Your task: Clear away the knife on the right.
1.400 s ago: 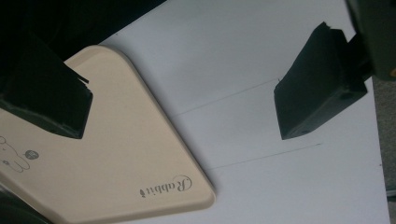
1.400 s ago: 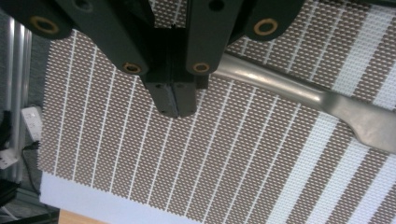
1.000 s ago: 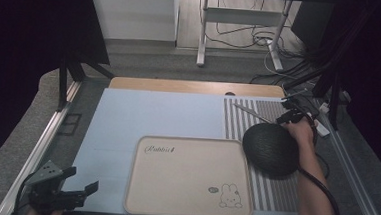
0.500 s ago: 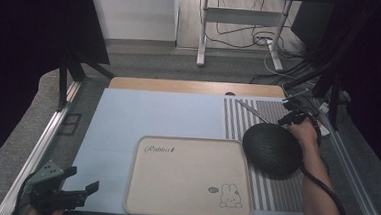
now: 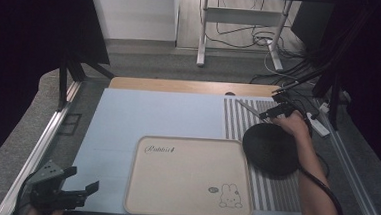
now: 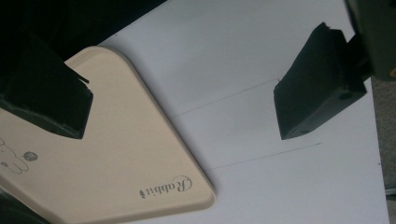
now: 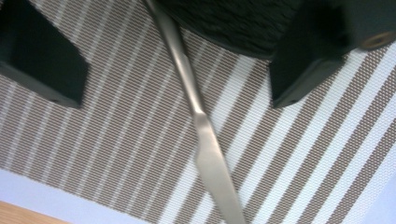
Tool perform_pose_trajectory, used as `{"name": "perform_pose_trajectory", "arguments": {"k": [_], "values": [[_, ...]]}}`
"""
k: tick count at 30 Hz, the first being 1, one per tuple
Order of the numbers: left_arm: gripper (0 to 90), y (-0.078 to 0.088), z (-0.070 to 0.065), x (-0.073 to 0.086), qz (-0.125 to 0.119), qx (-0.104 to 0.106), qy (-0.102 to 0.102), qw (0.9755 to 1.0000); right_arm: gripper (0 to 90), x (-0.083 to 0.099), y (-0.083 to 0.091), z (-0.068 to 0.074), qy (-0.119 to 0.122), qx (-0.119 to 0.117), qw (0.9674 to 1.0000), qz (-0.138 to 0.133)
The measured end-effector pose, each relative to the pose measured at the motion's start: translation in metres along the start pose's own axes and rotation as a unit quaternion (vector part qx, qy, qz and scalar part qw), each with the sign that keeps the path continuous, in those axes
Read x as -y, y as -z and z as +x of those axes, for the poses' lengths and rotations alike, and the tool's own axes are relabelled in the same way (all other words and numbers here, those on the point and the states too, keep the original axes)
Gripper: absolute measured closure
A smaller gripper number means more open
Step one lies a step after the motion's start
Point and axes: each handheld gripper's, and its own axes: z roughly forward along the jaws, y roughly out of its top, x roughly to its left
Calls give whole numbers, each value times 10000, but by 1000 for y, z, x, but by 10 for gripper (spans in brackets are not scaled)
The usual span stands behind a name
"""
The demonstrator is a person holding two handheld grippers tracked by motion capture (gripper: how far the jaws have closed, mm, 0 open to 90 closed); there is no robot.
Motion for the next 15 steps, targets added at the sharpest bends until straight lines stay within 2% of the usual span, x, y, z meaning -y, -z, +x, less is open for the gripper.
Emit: {"name": "perform_pose_trajectory", "arguments": {"k": [1, 3, 7, 10, 14, 15], "values": [[45, 0, 0, 0, -1, 1, 2, 10000, 0, -3, -4, 5, -2, 160, 9999, 39], [45, 0, 0, 0, 2, 3, 2, 10000, 0, -6, -7, 7, -96, 284, 9995, 18], [45, 0, 0, 0, 4, 4, 8, 10000, 0, -7, -16, 8, -97, 185, 9998, 77], [46, 0, 0, 0, 6, 4, 5, 10000, 0, -6, -21, 6, -74, 198, 9997, 145], [46, 0, 0, 0, 4, 1, 2, 10000, 69, -4, -31, 1, -118, 238, 9993, 256], [46, 0, 0, 0, 1, 0, 7, 10000, 113, -2, -35, -3, -111, 343, 9987, 365]]}}
